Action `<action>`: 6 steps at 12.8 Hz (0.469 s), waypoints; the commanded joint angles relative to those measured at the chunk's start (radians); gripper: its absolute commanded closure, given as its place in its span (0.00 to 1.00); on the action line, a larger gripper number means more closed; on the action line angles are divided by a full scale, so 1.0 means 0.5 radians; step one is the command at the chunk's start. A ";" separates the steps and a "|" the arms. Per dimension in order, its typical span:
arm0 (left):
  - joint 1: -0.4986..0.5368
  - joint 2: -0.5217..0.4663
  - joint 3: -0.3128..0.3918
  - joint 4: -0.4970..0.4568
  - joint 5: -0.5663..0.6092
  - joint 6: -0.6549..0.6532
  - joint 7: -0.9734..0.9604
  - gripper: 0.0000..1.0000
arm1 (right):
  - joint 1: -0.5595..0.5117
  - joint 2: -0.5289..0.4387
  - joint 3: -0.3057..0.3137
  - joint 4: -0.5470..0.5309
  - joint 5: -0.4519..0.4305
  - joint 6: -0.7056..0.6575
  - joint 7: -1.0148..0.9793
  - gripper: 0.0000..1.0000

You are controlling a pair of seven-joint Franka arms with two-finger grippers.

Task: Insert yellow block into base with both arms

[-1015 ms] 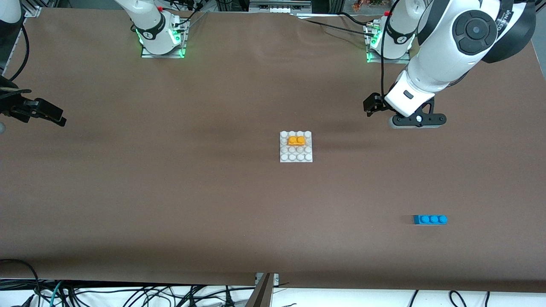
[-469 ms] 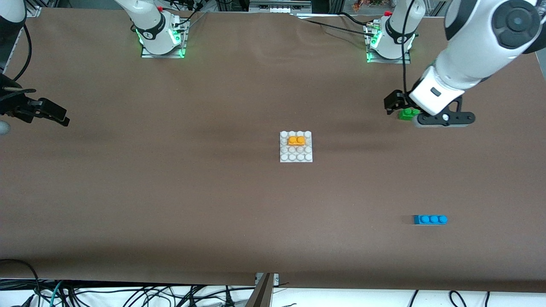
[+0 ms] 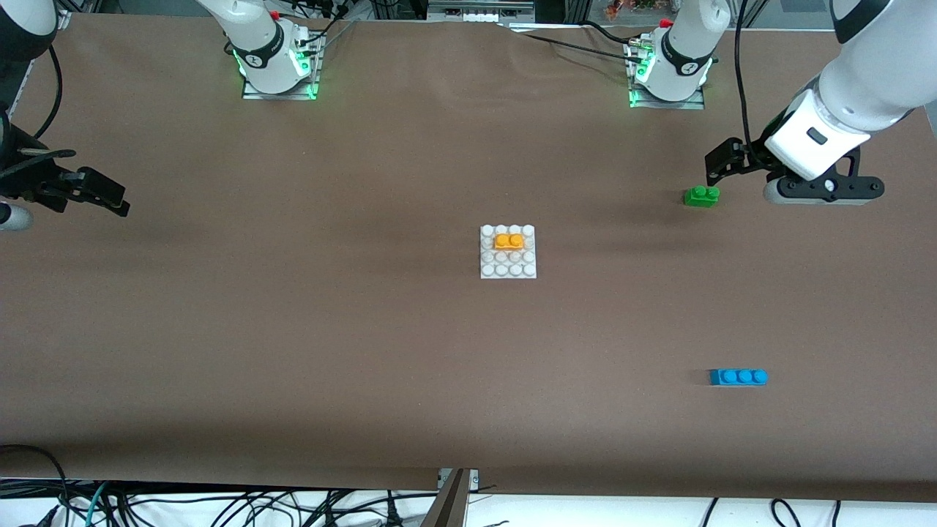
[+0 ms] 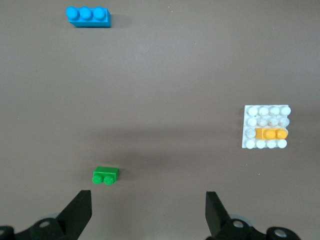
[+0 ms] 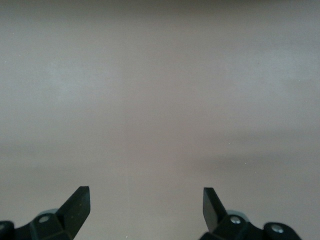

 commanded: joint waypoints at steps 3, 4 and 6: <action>0.100 -0.121 -0.039 -0.021 0.033 -0.050 0.115 0.00 | -0.012 -0.018 0.008 -0.004 0.027 0.010 0.007 0.00; 0.145 -0.145 -0.036 -0.033 0.033 -0.050 0.179 0.00 | -0.009 -0.018 0.011 -0.001 0.024 0.010 0.007 0.00; 0.167 -0.219 -0.036 -0.091 0.033 -0.050 0.204 0.00 | -0.012 -0.018 0.011 -0.001 0.024 0.013 0.007 0.00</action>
